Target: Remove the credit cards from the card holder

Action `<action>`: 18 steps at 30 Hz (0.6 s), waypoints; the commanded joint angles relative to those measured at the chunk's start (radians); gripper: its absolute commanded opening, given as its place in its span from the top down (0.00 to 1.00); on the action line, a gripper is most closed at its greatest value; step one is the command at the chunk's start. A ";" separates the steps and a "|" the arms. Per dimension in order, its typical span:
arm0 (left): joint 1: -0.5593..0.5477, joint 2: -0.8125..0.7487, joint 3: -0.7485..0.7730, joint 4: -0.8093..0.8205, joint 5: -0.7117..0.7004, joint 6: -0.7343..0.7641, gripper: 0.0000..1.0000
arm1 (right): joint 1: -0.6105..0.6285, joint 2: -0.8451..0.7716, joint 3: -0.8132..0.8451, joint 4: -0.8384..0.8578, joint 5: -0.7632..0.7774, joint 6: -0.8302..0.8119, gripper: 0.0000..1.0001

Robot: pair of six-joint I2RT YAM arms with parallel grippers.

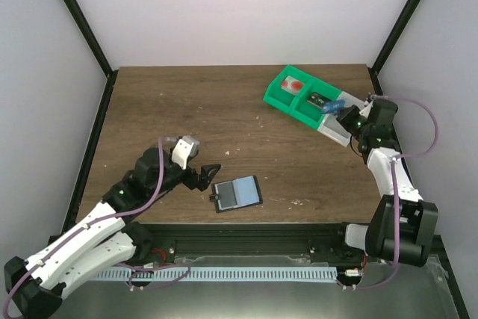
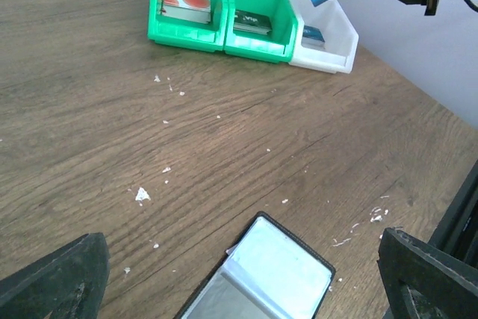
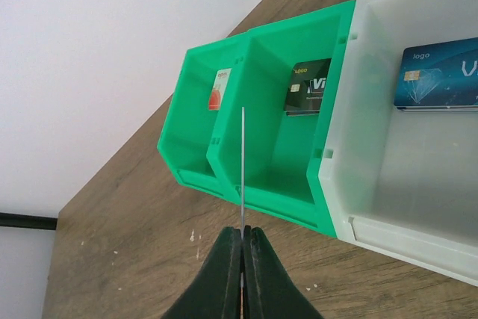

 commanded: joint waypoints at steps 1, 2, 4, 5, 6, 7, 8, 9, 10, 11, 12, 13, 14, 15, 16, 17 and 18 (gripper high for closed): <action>0.005 -0.027 -0.015 0.016 0.009 -0.004 0.00 | -0.010 0.023 0.055 0.024 0.078 0.004 1.00; 0.005 -0.026 -0.015 0.015 0.009 -0.003 0.00 | -0.010 0.036 0.058 0.026 0.098 -0.005 1.00; 0.005 -0.021 -0.016 0.014 0.014 -0.006 0.00 | -0.013 0.065 0.070 0.017 0.145 -0.025 0.99; 0.005 -0.017 -0.014 0.013 0.018 -0.007 0.00 | -0.019 0.080 0.076 0.013 0.162 -0.034 1.00; 0.006 -0.014 -0.014 0.011 0.020 -0.006 0.00 | -0.026 0.091 0.084 0.007 0.185 -0.040 1.00; 0.005 -0.010 -0.014 0.010 0.023 -0.005 0.00 | -0.033 0.101 0.088 0.008 0.195 -0.045 1.00; 0.005 -0.007 -0.013 0.008 0.028 0.000 0.00 | -0.040 0.109 0.090 0.016 0.203 -0.049 0.99; 0.005 -0.005 -0.012 0.007 0.037 0.005 0.00 | -0.045 0.118 0.094 0.021 0.215 -0.046 0.99; 0.005 -0.005 -0.011 0.006 0.046 0.010 0.00 | -0.048 0.132 0.105 0.017 0.227 -0.046 0.99; 0.005 -0.004 -0.010 0.007 0.051 0.011 0.00 | -0.049 0.148 0.120 0.006 0.236 -0.049 0.99; 0.006 -0.004 -0.010 0.005 0.057 0.013 0.01 | -0.050 0.165 0.136 -0.004 0.242 -0.054 0.99; 0.005 -0.006 -0.010 0.004 0.060 0.013 0.01 | -0.050 0.182 0.146 -0.008 0.249 -0.056 0.99; 0.005 -0.008 -0.009 0.002 0.061 0.013 0.01 | -0.050 0.197 0.153 -0.007 0.252 -0.054 0.99; 0.006 -0.012 -0.009 0.001 0.061 0.014 0.01 | -0.052 0.213 0.163 -0.005 0.254 -0.051 0.99; 0.005 -0.017 -0.010 0.001 0.060 0.014 0.01 | -0.052 0.228 0.174 -0.004 0.255 -0.049 1.00; 0.005 -0.023 -0.010 0.003 0.061 0.015 0.01 | -0.052 0.252 0.189 -0.001 0.256 -0.047 0.99; 0.005 -0.031 -0.012 0.006 0.058 0.017 0.00 | -0.052 0.270 0.205 -0.003 0.254 -0.047 1.00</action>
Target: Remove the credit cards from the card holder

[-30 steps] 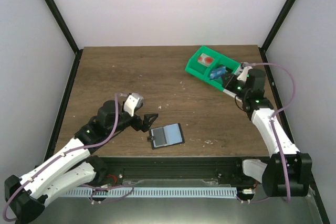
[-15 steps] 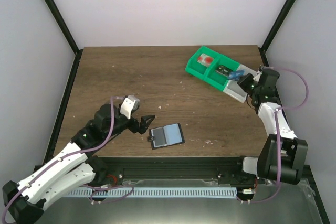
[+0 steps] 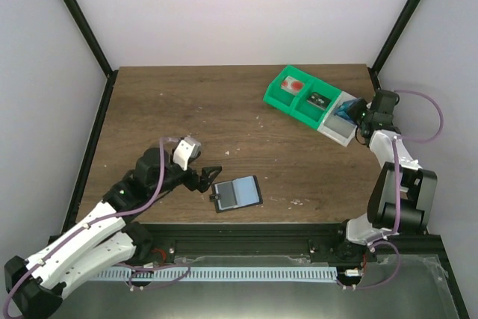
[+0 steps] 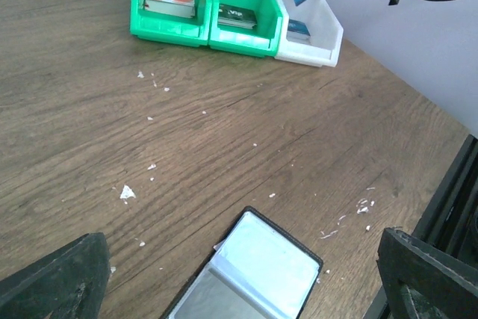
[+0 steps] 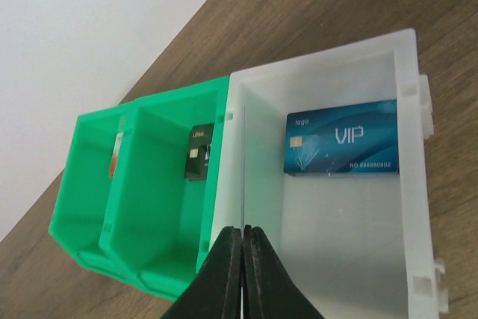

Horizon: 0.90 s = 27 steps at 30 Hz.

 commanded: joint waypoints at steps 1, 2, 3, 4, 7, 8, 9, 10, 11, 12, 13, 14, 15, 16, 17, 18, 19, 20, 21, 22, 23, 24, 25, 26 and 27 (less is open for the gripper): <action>0.006 -0.035 -0.009 0.008 0.013 0.012 0.00 | -0.011 0.071 0.092 0.000 0.040 -0.006 0.99; 0.005 -0.041 -0.012 0.009 0.009 0.011 0.00 | -0.011 0.088 0.102 0.003 0.043 0.000 0.99; 0.005 -0.048 -0.013 0.010 0.007 0.010 0.00 | -0.012 0.103 0.111 0.007 0.039 0.007 0.99; 0.005 -0.052 -0.016 0.011 0.005 0.011 0.00 | -0.012 0.119 0.118 0.012 0.026 0.017 0.99; 0.005 -0.056 -0.017 0.014 -0.005 0.010 0.00 | -0.012 0.161 0.121 0.039 -0.012 0.049 1.00; 0.005 -0.055 -0.015 0.012 -0.010 0.011 0.00 | -0.012 0.173 0.121 0.045 -0.019 0.055 0.99; 0.006 -0.053 -0.012 0.008 -0.015 0.011 0.00 | -0.011 0.185 0.120 0.051 -0.021 0.060 0.99; 0.005 -0.054 -0.012 0.006 -0.019 0.010 0.00 | -0.011 0.198 0.121 0.056 -0.016 0.062 0.99; 0.006 -0.054 -0.013 0.007 -0.019 0.010 0.00 | -0.011 0.209 0.121 0.063 -0.012 0.064 0.99; 0.005 -0.055 -0.015 0.008 -0.017 0.010 0.00 | -0.011 0.223 0.122 0.070 -0.012 0.064 0.99; 0.005 -0.055 -0.016 0.008 -0.016 0.011 0.00 | -0.012 0.235 0.125 0.074 -0.014 0.064 0.99; 0.005 -0.056 -0.016 0.008 -0.014 0.010 0.00 | -0.011 0.248 0.130 0.079 -0.018 0.064 0.99; 0.005 -0.054 -0.017 0.008 -0.010 0.009 0.00 | -0.011 0.258 0.130 0.091 -0.024 0.067 0.99; 0.005 -0.053 -0.017 0.008 -0.006 0.009 0.00 | -0.011 0.264 0.122 0.113 -0.025 0.070 0.99; 0.005 -0.052 -0.017 0.006 -0.006 0.009 0.00 | -0.011 0.267 0.116 0.133 -0.025 0.074 0.99; 0.006 -0.050 -0.016 0.007 -0.006 0.009 0.00 | -0.011 0.271 0.114 0.150 -0.025 0.074 0.99; 0.005 -0.052 -0.015 0.006 -0.006 0.009 0.00 | -0.011 0.274 0.113 0.163 -0.025 0.070 0.99; 0.005 -0.054 -0.014 0.005 -0.008 0.009 0.00 | -0.011 0.277 0.115 0.169 -0.022 0.067 0.99; 0.004 -0.057 -0.014 0.005 -0.010 0.010 0.00 | -0.011 0.281 0.117 0.174 -0.014 0.063 1.00; 0.005 -0.061 -0.016 0.005 -0.011 0.008 0.00 | -0.012 0.285 0.120 0.175 -0.008 0.063 1.00; 0.005 -0.063 -0.017 0.007 -0.011 0.008 0.00 | -0.014 0.287 0.123 0.179 -0.008 0.062 1.00; 0.005 -0.066 -0.017 0.007 -0.010 0.008 0.00 | -0.016 0.290 0.127 0.178 -0.009 0.061 1.00; 0.004 -0.068 -0.017 0.007 -0.010 0.008 0.00 | -0.019 0.292 0.130 0.180 -0.010 0.061 0.99; 0.004 -0.070 -0.018 0.007 -0.010 0.008 0.00 | -0.022 0.293 0.131 0.187 -0.010 0.058 0.99; 0.004 -0.072 -0.020 0.008 -0.010 0.008 0.00 | -0.022 0.295 0.134 0.187 -0.006 0.052 1.00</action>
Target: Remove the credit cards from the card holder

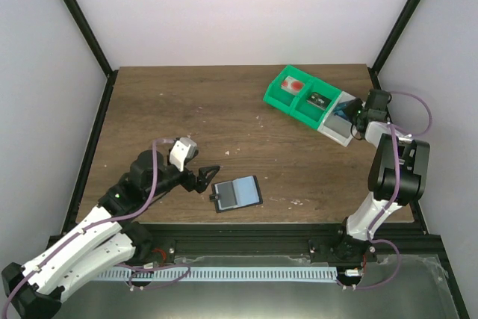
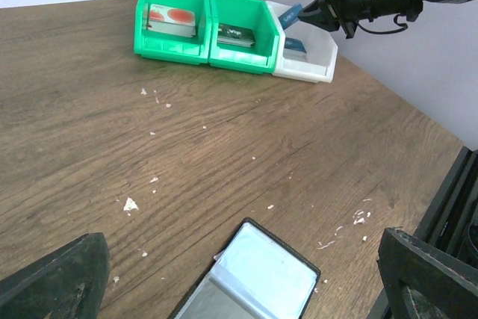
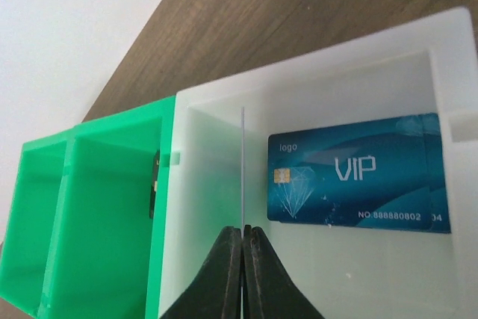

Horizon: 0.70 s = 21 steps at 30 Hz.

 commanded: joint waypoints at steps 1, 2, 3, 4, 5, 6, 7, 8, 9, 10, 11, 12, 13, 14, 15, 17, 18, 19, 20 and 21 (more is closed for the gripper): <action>0.006 -0.017 -0.013 0.010 -0.001 0.008 0.00 | -0.021 0.021 0.055 0.039 0.023 -0.016 1.00; 0.006 -0.016 -0.015 0.012 0.000 0.007 0.00 | -0.023 0.025 0.064 0.026 0.034 -0.021 1.00; 0.006 -0.013 -0.013 0.012 0.000 0.007 0.00 | -0.028 0.031 0.074 0.017 0.044 -0.029 1.00; 0.006 -0.010 -0.011 0.010 0.006 0.008 0.00 | -0.030 0.034 0.080 0.015 0.048 -0.035 0.99; 0.005 -0.007 -0.011 0.010 0.013 0.007 0.00 | -0.034 0.037 0.083 0.016 0.053 -0.039 0.99; 0.005 -0.006 -0.010 0.011 0.019 0.008 0.00 | -0.034 0.042 0.084 0.022 0.056 -0.043 0.99; 0.005 -0.004 -0.011 0.013 0.022 0.007 0.00 | -0.035 0.048 0.084 0.026 0.056 -0.048 0.99; 0.005 -0.002 -0.012 0.014 0.020 0.007 0.00 | -0.036 0.060 0.091 0.018 0.056 -0.048 0.99; 0.005 -0.001 -0.012 0.014 0.015 0.006 0.00 | -0.040 0.073 0.112 -0.007 0.054 -0.049 0.99; 0.005 0.001 -0.013 0.013 0.012 0.006 0.00 | -0.041 0.087 0.127 -0.027 0.044 -0.058 0.99; 0.006 0.002 -0.011 0.013 0.012 0.006 0.00 | -0.042 0.098 0.139 -0.038 0.034 -0.066 0.99; 0.006 0.004 -0.011 0.012 0.015 0.006 0.00 | -0.042 0.103 0.147 -0.045 0.027 -0.072 1.00; 0.005 0.005 -0.010 0.012 0.017 0.005 0.00 | -0.043 0.106 0.151 -0.046 0.020 -0.073 0.99; 0.005 0.006 -0.011 0.011 0.017 0.004 0.00 | -0.042 0.106 0.151 -0.044 0.017 -0.073 0.99; 0.005 0.005 -0.011 0.011 0.016 0.004 0.00 | -0.043 0.107 0.149 -0.037 0.017 -0.073 1.00; 0.005 0.002 -0.012 0.010 0.011 0.003 0.00 | -0.043 0.113 0.146 -0.023 0.011 -0.073 1.00; 0.005 0.000 -0.012 0.010 0.010 0.002 0.00 | -0.043 0.120 0.152 -0.027 0.007 -0.076 1.00; 0.005 -0.003 -0.012 0.010 0.009 0.001 0.00 | -0.042 0.129 0.161 -0.036 0.004 -0.079 1.00; 0.004 -0.005 -0.013 0.009 0.008 0.002 0.00 | -0.043 0.134 0.165 -0.037 0.004 -0.082 1.00; 0.004 -0.008 -0.013 0.011 0.006 0.002 0.00 | -0.042 0.138 0.165 -0.035 0.003 -0.084 1.00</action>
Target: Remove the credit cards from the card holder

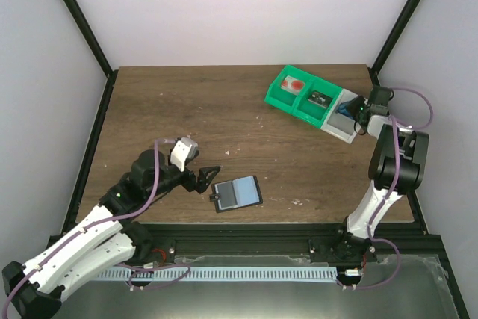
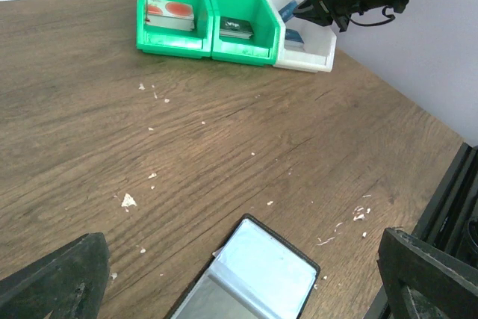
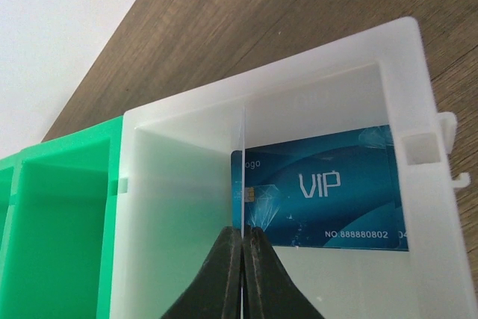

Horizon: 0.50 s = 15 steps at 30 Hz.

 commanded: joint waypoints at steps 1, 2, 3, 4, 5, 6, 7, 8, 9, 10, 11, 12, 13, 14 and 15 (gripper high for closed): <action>0.005 -0.016 -0.013 0.012 -0.001 0.000 0.00 | -0.012 0.024 0.053 0.006 -0.012 -0.031 0.99; 0.005 -0.016 -0.014 0.013 -0.002 0.001 0.00 | -0.012 0.026 0.050 0.016 -0.020 -0.038 1.00; 0.004 -0.014 -0.014 0.014 -0.001 0.001 0.00 | -0.012 0.028 0.049 0.024 -0.026 -0.043 1.00; 0.005 -0.012 -0.015 0.013 -0.001 0.000 0.00 | -0.013 0.033 0.050 0.021 -0.024 -0.050 1.00; 0.005 -0.009 -0.015 0.014 0.000 0.000 0.00 | -0.013 0.041 0.059 0.006 -0.012 -0.047 0.99; 0.004 -0.004 -0.013 0.013 0.001 0.000 0.00 | -0.012 0.048 0.071 -0.014 -0.006 -0.045 0.98; 0.005 0.000 -0.012 0.010 0.002 -0.002 0.00 | -0.012 0.057 0.086 -0.030 -0.001 -0.048 0.97; 0.003 0.003 -0.009 0.008 0.003 -0.001 0.00 | -0.012 0.064 0.096 -0.038 0.000 -0.047 0.95; 0.005 0.003 -0.010 0.008 0.003 -0.002 0.00 | -0.012 0.067 0.101 -0.042 0.000 -0.045 0.93; 0.003 0.001 -0.011 0.008 0.003 -0.003 0.00 | -0.012 0.068 0.104 -0.045 0.002 -0.041 0.89; 0.003 0.001 -0.014 0.009 0.001 -0.004 0.00 | -0.012 0.069 0.108 -0.047 0.004 -0.037 0.85; 0.004 0.000 -0.016 0.011 -0.002 -0.007 0.00 | -0.012 0.070 0.114 -0.051 0.006 -0.033 0.83; 0.003 -0.001 -0.016 0.011 -0.004 -0.009 0.00 | -0.013 0.073 0.122 -0.058 0.006 -0.028 0.81; 0.003 -0.003 -0.019 0.012 -0.006 -0.010 0.00 | -0.013 0.075 0.131 -0.069 0.007 -0.025 0.80; 0.003 -0.002 -0.020 0.014 -0.009 -0.014 0.00 | -0.013 0.079 0.143 -0.083 0.011 -0.022 0.78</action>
